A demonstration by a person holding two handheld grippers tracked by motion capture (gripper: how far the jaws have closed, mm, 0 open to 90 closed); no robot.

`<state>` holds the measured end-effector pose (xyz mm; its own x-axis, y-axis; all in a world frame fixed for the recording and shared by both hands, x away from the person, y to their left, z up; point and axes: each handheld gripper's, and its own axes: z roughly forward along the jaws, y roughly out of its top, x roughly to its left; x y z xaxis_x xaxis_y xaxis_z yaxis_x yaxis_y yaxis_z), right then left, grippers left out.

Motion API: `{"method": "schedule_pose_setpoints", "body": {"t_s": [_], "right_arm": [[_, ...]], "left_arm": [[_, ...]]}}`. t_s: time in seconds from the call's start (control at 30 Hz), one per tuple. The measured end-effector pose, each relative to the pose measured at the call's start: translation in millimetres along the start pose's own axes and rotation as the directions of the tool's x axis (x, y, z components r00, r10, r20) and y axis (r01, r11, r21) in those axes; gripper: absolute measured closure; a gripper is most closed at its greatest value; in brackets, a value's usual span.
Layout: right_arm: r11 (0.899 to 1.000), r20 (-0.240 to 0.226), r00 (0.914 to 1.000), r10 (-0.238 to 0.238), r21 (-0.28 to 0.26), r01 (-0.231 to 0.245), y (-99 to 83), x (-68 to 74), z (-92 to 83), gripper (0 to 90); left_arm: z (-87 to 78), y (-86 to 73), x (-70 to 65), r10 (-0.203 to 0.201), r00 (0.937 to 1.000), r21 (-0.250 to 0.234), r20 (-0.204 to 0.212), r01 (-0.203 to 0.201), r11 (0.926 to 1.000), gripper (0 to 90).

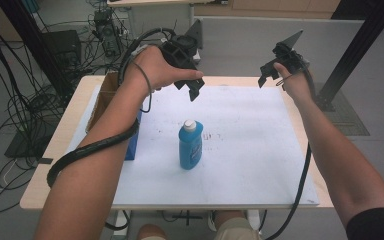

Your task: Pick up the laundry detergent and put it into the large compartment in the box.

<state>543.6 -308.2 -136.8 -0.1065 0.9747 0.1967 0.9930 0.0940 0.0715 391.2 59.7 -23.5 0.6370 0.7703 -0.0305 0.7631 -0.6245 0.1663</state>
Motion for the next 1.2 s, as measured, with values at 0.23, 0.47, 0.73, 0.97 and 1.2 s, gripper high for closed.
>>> {"method": "schedule_pose_setpoints", "body": {"t_s": [0.23, 0.47, 0.73, 0.97, 1.2], "right_arm": [[1.0, 0.002, 1.0, 0.001, -0.004, -0.001, -2.5, -1.2, -2.0, 6.7], [1.0, 0.007, 1.0, 0.003, 0.002, -0.003, -2.9, -1.8, -2.0, 6.7], [1.0, 0.01, 0.9999, -0.003, 0.0, 0.003, -3.9, 1.7, -2.4, 6.7], [1.0, 0.013, 0.9999, -0.005, 0.0, 0.005, -4.5, 3.3, -2.5, 6.6], [1.0, 0.016, 0.9999, -0.001, -0.003, 0.001, -5.7, 2.3, -3.6, 6.6]], "left_arm": [[8.4, 4.7, -3.0, -0.002, 1.0, 0.014, 0.002, 0.002, 0.9999, 7.0], [21.2, 5.2, -2.2, -0.008, 0.9998, 0.029, 0.021, 0.008, 0.9996, 6.9], [37.6, 5.1, -2.4, -0.008, 0.999, 0.045, 0.044, 0.006, 0.999, 6.8], [52.1, 5.8, -5.3, -0.005, 0.9984, 0.058, 0.057, 0.001, 0.9983, 6.9], [67.0, 5.5, -7.8, -0.009, 0.9985, 0.074, 0.054, 0.005, 0.9972, 6.7]]}}
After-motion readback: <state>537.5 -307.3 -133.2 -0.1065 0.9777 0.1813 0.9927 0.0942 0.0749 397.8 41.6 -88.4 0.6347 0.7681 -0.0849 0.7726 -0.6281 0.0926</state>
